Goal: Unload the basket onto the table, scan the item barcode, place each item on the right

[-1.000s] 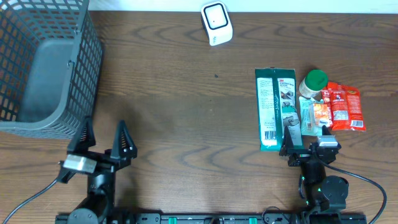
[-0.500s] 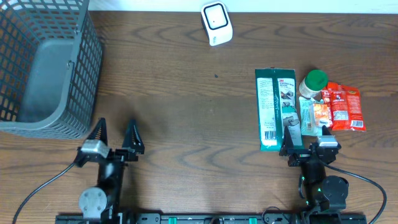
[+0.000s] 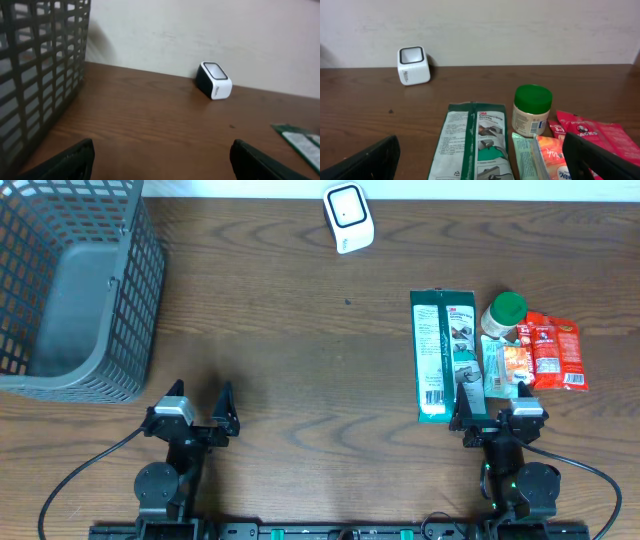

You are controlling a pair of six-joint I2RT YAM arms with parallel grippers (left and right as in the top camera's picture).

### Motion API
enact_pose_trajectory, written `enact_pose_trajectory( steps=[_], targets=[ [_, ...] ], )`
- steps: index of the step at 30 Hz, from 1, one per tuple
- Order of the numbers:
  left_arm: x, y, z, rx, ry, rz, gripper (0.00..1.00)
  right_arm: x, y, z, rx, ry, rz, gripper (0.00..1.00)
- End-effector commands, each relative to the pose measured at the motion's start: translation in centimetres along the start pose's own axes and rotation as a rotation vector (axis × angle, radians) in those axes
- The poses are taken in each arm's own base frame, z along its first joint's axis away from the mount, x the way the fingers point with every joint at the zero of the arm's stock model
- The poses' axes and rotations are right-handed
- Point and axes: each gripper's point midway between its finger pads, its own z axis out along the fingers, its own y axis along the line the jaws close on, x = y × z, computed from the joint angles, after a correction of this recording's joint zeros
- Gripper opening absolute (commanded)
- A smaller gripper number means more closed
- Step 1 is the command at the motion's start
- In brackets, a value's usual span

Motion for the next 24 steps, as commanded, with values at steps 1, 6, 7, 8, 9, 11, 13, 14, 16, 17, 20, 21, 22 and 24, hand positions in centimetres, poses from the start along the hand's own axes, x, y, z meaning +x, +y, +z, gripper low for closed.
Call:
enact_pose_trajectory(
  steps=[1,6,7,8,9,11,13,14,16,17,20,21,22,24],
  targets=[
    [0.1,-0.7,-0.1,0.041,0.003,0.132,0.87,0.0,-0.1,0.0,0.003,0.0,-0.011,0.99],
    [0.6,-0.6,-0.1,0.038,0.021,0.202,0.87,0.0,-0.1,0.0,0.003,0.0,-0.011,0.99],
    [0.8,-0.5,-0.1,0.037,0.03,0.203,0.87,0.0,-0.1,0.0,0.003,0.0,-0.011,0.99],
    [1.0,-0.5,-0.1,0.036,0.037,0.207,0.87,0.0,-0.1,0.0,0.003,-0.001,-0.011,0.99],
    [1.2,-0.5,-0.1,0.036,0.045,0.207,0.87,0.0,-0.1,0.0,0.003,0.0,-0.011,0.99],
    [1.7,-0.4,-0.1,0.033,0.065,0.203,0.87,0.0,-0.1,0.0,0.003,0.0,-0.011,0.99],
    [2.3,-0.2,-0.1,0.031,0.089,0.201,0.87,0.0,-0.1,0.0,0.003,0.0,-0.011,0.99],
    [2.3,-0.2,-0.1,0.031,0.089,0.205,0.87,0.0,-0.1,0.0,0.003,0.0,-0.011,0.99],
    [2.2,-0.2,-0.1,0.031,0.089,0.209,0.87,0.0,-0.1,0.0,0.003,0.0,-0.011,0.99],
    [2.3,-0.2,-0.1,0.031,0.089,0.211,0.87,0.0,-0.1,0.0,0.003,0.0,-0.011,0.99],
    [2.3,-0.2,-0.1,0.031,0.089,0.211,0.87,0.0,-0.1,0.0,0.003,0.0,-0.011,0.99],
    [2.3,-0.2,-0.1,0.031,0.089,0.211,0.87,0.0,-0.1,0.0,0.003,0.0,-0.011,0.99],
    [2.3,-0.2,-0.1,0.031,0.089,0.211,0.87,0.0,-0.1,0.0,0.003,0.0,-0.011,0.99],
    [2.2,-0.2,-0.1,0.031,0.088,0.212,0.87,0.0,-0.1,0.0,0.003,0.0,-0.011,0.99]
  ],
)
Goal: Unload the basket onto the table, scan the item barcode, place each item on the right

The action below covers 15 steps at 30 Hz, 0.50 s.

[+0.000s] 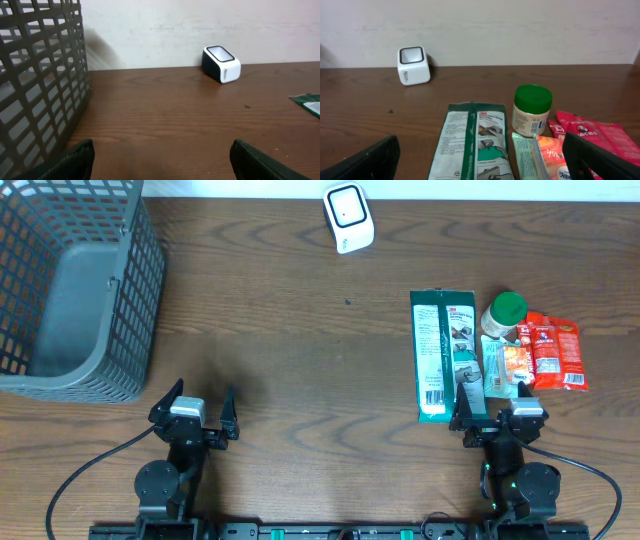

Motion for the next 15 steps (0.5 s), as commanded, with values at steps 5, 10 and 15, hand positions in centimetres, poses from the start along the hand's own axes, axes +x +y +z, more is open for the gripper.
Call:
enact_pose_trajectory(
  steps=[5,10,15],
  targets=[
    [1.2,-0.4,0.0,0.022,0.039,0.012,0.87,0.0,-0.1,0.0,0.003,-0.001,-0.011,0.99],
    [-1.7,-0.4,-0.1,0.019,-0.076,0.028,0.87,0.0,-0.1,0.0,0.003,-0.001,-0.011,0.99],
    [-2.1,-0.4,-0.1,0.019,-0.093,0.03,0.87,0.0,-0.1,0.0,0.003,-0.001,-0.011,0.99]
  ],
)
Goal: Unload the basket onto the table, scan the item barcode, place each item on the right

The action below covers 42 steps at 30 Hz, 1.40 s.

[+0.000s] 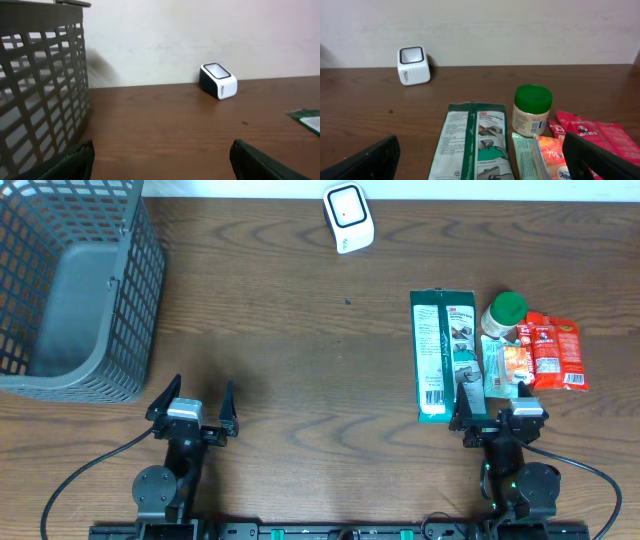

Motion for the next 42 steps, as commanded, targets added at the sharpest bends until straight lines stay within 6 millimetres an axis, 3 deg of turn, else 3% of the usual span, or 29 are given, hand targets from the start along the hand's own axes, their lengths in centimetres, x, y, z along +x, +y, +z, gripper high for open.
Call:
enact_pose_trajectory(
  steps=[1,17,42],
  targets=[
    [0.5,-0.3,0.0,0.015,0.015,0.015,0.87,0.0,-0.1,0.0,0.003,-0.001,-0.011,0.99],
    [3.5,-0.3,-0.3,0.015,0.139,-0.002,0.87,0.0,-0.1,0.0,0.003,0.0,-0.011,0.99],
    [3.6,-0.3,-0.3,0.015,0.141,-0.003,0.87,0.0,-0.1,0.0,0.003,0.0,-0.011,0.99]
  ],
)
